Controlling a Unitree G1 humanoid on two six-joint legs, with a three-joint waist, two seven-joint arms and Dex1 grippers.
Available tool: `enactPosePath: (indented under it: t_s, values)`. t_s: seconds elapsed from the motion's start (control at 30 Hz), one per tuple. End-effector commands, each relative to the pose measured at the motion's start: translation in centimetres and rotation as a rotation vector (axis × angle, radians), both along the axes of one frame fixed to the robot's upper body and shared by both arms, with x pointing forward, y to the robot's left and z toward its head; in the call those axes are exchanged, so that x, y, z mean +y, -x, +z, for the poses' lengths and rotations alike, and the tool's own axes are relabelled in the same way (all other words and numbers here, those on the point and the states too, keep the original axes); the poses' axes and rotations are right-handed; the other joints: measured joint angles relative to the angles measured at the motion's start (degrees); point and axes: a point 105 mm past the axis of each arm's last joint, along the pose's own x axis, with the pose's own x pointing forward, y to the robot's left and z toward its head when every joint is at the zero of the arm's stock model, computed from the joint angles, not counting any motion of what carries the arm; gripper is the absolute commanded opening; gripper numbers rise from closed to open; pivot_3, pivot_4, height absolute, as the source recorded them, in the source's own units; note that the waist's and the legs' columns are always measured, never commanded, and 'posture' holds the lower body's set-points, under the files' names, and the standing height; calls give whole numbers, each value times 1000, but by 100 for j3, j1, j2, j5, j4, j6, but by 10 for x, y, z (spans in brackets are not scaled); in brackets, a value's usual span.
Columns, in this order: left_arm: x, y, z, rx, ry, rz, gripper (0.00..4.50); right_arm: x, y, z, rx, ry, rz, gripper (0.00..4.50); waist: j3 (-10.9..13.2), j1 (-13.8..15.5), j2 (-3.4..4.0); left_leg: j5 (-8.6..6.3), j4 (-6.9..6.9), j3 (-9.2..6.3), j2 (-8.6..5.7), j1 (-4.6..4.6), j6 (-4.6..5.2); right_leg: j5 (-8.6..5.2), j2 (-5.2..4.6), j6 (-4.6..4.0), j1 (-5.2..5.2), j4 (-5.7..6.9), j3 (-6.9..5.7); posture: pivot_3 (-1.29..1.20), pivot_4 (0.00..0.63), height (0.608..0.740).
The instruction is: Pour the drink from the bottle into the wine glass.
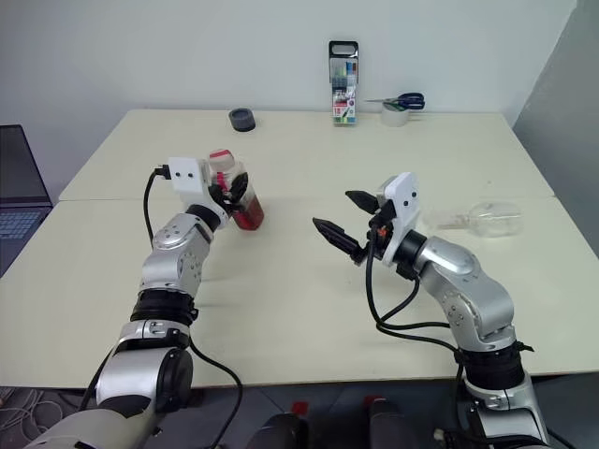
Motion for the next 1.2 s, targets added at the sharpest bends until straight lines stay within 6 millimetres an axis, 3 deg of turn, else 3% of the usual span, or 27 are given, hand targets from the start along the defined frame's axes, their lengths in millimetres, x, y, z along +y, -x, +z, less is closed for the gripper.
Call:
enactPosePath:
  t_s: [0.03,0.17,0.37,0.7,1.03,1.2]
  values:
    - [-39,13,38,-96,-102,-226,1840,-5,-2,25,-77,11,-21,4500,1,-5,0,0,0,0,-1,-2,0,0,0,0,-2,0,0,0,150,740]
    - [-82,36,51,-87,-170,-519,1840,-10,-11,44,-88,50,-23,4500,2,-7,1,0,3,-2,-2,-8,0,0,1,0,-3,-1,-2,0,150,740]
    - [-125,77,71,-88,-214,-871,1840,-6,-5,74,-64,38,63,4500,3,-21,3,0,0,-2,3,-9,0,0,2,-1,-5,-1,-1,0,150,740]
    - [-149,98,76,-116,-260,-1066,1840,3,0,76,-30,30,57,4500,3,-19,4,0,1,1,2,-8,2,0,2,-1,-4,-1,0,0,150,740]
    - [-152,95,77,-117,-263,-1070,1840,6,2,82,-40,4,64,4500,3,-18,4,0,1,0,2,-8,2,0,2,-1,-4,-1,0,0,150,740]
    - [-150,94,76,-115,-259,-1060,1840,6,2,84,-35,-31,66,2825,3,-19,4,0,1,0,2,-8,2,0,2,-1,-4,0,0,0,150,740]
